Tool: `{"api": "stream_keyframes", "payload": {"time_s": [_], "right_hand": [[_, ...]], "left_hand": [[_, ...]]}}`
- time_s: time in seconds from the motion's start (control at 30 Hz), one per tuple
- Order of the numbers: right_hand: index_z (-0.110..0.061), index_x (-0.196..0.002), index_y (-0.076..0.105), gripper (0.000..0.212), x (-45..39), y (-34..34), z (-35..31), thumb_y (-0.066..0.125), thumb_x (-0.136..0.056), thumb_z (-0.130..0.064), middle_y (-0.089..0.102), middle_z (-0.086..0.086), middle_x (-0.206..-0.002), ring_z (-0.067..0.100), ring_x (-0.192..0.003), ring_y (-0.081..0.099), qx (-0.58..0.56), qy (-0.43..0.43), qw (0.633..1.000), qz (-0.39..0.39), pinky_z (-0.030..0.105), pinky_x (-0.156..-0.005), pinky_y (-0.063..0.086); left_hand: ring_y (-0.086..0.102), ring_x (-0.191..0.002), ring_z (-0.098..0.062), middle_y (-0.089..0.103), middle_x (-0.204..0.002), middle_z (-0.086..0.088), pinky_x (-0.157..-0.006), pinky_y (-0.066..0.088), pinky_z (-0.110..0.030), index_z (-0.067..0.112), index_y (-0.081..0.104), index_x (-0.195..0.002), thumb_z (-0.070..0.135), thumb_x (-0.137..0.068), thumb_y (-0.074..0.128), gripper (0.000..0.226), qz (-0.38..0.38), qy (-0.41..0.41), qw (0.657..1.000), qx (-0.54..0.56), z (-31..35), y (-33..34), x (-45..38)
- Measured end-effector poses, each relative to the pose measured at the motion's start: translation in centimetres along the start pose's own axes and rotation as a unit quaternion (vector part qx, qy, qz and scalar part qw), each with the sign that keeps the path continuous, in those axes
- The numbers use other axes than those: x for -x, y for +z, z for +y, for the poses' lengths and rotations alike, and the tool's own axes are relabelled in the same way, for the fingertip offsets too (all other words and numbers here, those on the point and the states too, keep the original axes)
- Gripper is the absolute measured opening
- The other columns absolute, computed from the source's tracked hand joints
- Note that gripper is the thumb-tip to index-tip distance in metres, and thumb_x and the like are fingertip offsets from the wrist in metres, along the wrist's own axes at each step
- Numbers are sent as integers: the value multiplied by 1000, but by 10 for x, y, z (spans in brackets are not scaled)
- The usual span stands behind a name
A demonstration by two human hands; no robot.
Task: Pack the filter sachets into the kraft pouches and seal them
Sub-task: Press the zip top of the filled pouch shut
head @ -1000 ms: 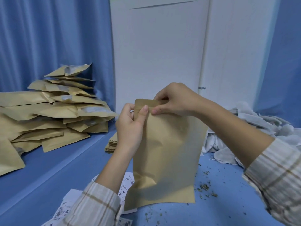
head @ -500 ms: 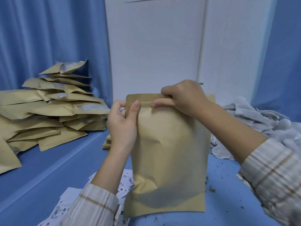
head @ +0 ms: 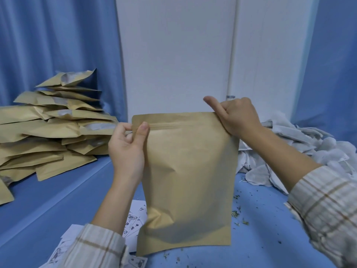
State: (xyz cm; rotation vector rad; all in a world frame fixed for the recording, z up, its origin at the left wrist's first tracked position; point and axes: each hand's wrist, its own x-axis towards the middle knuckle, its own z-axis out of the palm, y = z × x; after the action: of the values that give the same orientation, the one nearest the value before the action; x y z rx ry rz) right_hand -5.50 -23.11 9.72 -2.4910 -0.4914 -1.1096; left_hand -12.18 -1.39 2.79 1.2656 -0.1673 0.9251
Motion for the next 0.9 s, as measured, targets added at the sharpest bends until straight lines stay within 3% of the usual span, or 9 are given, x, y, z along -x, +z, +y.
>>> {"api": "stream_keyframes", "payload": {"time_s": [0.13, 0.2, 0.27, 0.33, 0.47, 0.53, 0.67, 0.8, 0.9], "right_hand": [[-14, -46, 30, 68, -1, -4, -7, 24, -90, -65, 38, 1, -47, 22, -55, 42, 124, -4, 991, -45, 29, -47, 21], [-14, -48, 32, 66, -3, 1, -27, 23, -91, -64, 43, 1, -52, 25, -63, 45, 90, -41, 994, -52, 31, -51, 23], [-13, -51, 39, 65, 3, 13, -52, 25, -93, -61, 52, 7, -56, 28, -66, 49, 63, -86, 994, -12, 31, -55, 25], [-16, -65, 56, 64, 11, 22, -71, 17, -94, -58, 51, 9, -57, 31, -65, 51, 140, -117, 982, 50, 30, -52, 22], [-16, -69, 59, 64, 10, 20, -77, 21, -95, -59, 65, 8, -74, 30, -76, 59, 137, -84, 986, 51, 31, -58, 27], [-16, -64, 63, 64, 12, 23, -86, 26, -93, -59, 64, 5, -65, 26, -63, 54, 128, -91, 987, 35, 28, -55, 28], [-15, -36, 53, 62, 19, 26, -108, 34, -87, -46, 40, -1, -30, 19, -32, 30, 175, -82, 957, 215, 18, -43, 16], [-16, -63, 63, 61, 10, 23, -94, 30, -94, -57, 66, 7, -63, 29, -66, 61, 136, -148, 978, 56, 26, -53, 25], [-10, -56, 64, 56, 11, 11, -76, 41, -94, -44, 48, 13, -44, 31, -44, 46, 149, -134, 971, 134, 25, -49, 22]], "left_hand": [[33, -65, -20, 46, -68, -12, -57, 27, -30, 19, 45, -73, 23, -91, 61, 25, -12, -2, 1000, -20, -5, 8, 10], [35, -60, -16, 44, -62, -11, -57, 29, -30, 22, 46, -71, 28, -89, 64, 26, -19, -1, 999, -31, -4, 17, 17], [36, -57, -15, 44, -57, -8, -57, 30, -31, 23, 48, -72, 38, -84, 64, 26, -20, 1, 999, -41, -2, 26, 21], [36, -55, -14, 43, -57, -6, -57, 28, -31, 24, 49, -72, 44, -83, 60, 26, -15, 3, 999, -49, 1, 31, 23], [35, -56, -14, 42, -59, -9, -56, 27, -30, 20, 46, -74, 32, -96, 52, 26, -22, 6, 997, -77, 1, 29, 26], [31, -50, -11, 40, -50, 3, -52, 25, -29, 19, 42, -72, 28, -97, 50, 28, -23, 25, 995, -98, 1, 33, 29], [34, -46, -10, 40, -43, 7, -48, 23, -25, 21, 35, -69, 23, -99, 45, 31, -5, 81, 980, -181, 1, 40, 34], [31, -47, -10, 36, -46, 4, -50, 25, -25, 18, 38, -71, 23, -99, 48, 30, 29, 101, 980, -170, 4, 31, 32], [28, -48, -9, 36, -50, 0, -49, 24, -23, 21, 40, -71, 25, -98, 51, 28, 39, 125, 982, -136, 6, 21, 28]]}}
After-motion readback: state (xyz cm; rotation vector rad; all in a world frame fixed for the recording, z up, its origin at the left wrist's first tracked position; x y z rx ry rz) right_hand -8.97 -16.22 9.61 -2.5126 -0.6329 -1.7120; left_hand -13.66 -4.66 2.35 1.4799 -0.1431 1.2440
